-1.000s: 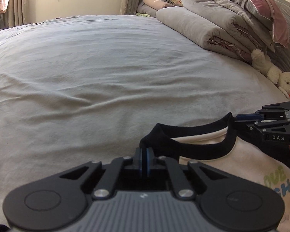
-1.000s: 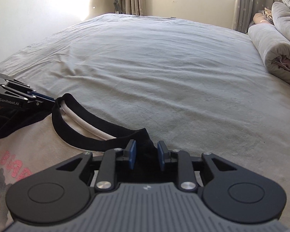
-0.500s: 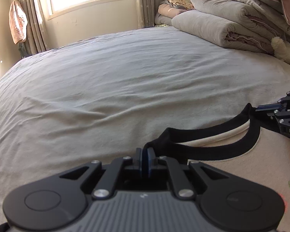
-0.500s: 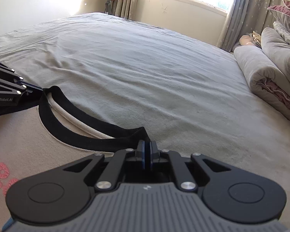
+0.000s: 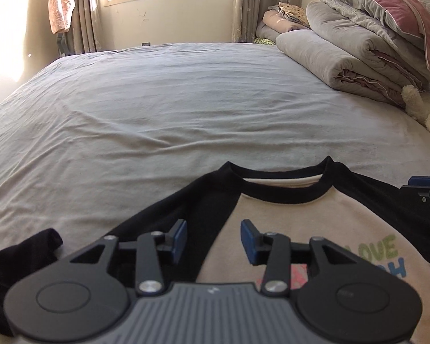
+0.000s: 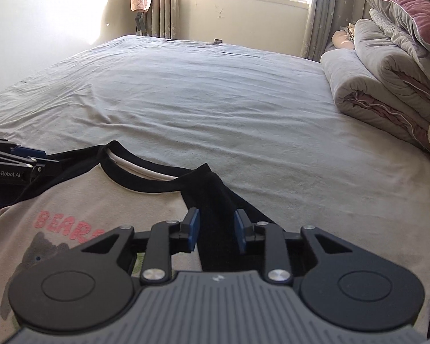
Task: Fold clothes
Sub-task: 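Lay the sweatshirt flat and open both tools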
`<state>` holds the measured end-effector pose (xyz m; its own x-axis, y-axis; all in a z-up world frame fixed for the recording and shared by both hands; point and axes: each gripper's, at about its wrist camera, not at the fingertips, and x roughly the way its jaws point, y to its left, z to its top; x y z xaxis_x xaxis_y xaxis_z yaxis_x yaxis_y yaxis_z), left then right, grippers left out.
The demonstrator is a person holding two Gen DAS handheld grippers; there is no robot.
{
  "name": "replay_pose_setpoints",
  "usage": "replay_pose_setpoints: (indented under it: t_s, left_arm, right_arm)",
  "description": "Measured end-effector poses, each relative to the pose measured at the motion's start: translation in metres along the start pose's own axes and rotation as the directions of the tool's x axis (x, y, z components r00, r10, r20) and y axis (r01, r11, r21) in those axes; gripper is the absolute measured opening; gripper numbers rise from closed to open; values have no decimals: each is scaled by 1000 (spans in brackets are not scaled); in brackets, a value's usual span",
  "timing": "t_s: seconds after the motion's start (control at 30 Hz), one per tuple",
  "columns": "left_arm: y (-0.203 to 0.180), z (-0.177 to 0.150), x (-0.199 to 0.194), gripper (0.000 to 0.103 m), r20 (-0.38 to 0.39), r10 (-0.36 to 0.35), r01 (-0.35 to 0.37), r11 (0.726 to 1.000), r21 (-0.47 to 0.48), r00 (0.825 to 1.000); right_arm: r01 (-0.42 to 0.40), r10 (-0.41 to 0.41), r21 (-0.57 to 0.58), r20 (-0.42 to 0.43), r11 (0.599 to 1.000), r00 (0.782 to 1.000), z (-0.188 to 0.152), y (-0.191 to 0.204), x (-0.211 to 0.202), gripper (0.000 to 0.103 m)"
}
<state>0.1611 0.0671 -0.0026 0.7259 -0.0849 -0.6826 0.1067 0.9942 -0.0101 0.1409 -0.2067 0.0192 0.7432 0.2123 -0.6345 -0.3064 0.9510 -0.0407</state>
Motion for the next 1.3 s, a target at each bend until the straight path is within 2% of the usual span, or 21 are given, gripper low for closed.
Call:
replay_pose_setpoints:
  t_s: [0.37, 0.57, 0.77, 1.03, 1.17, 1.3]
  left_arm:
    - [-13, -43, -57, 43, -72, 13, -14, 1000, -10, 997]
    - [-17, -67, -85, 44, -103, 15, -17, 1000, -21, 995]
    - [-18, -91, -101, 47, -142, 19, -23, 999, -28, 990]
    - [-18, -119, -115, 48, -205, 21, -27, 999, -25, 978]
    - [-13, -136, -119, 50, -271, -24, 13, 999, -43, 962]
    - [-6, -148, -129, 51, -292, -40, 25, 998, -56, 956]
  right_arm:
    - [-27, 27, 8, -6, 1000, 1000, -24, 26, -57, 30]
    - [-42, 43, 68, -11, 997, 999, -42, 29, -83, 30]
    - [-36, 37, 62, -26, 997, 999, -60, 39, -105, 30]
    - [-29, 34, 69, -66, 997, 997, -85, 49, -121, 30]
    - [-25, 32, 71, -89, 997, 996, -97, 52, -125, 30]
    - [-19, 27, 70, -118, 997, 993, -111, 53, -129, 30]
